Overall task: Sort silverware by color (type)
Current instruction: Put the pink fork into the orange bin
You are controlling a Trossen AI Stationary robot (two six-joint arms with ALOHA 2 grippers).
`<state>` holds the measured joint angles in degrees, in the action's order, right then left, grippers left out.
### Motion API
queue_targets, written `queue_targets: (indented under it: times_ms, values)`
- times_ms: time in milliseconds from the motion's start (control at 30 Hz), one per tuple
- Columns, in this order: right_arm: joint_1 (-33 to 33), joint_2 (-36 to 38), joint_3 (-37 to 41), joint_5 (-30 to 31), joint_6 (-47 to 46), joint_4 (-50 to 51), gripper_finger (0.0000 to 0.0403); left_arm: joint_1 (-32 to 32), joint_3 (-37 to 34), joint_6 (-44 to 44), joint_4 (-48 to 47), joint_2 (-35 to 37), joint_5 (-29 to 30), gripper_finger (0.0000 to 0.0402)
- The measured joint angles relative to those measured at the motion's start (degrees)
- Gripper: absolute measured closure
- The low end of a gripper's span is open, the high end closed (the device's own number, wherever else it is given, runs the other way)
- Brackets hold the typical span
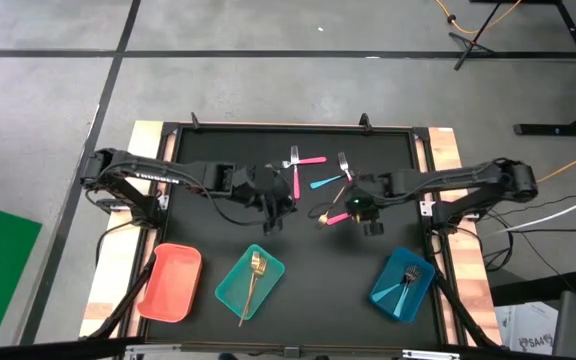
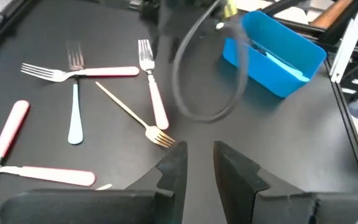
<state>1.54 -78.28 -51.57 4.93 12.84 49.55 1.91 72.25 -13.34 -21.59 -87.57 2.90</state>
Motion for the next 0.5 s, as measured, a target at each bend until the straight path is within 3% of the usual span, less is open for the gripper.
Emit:
queue_targets:
  times_ms: [500]
  values:
    - [2.47, -10.26, 0.00, -0.04, 4.37, -0.55, 0.0304, 5.50, -0.02, -0.09, -0.06, -0.02, 1.20, 0.0329]
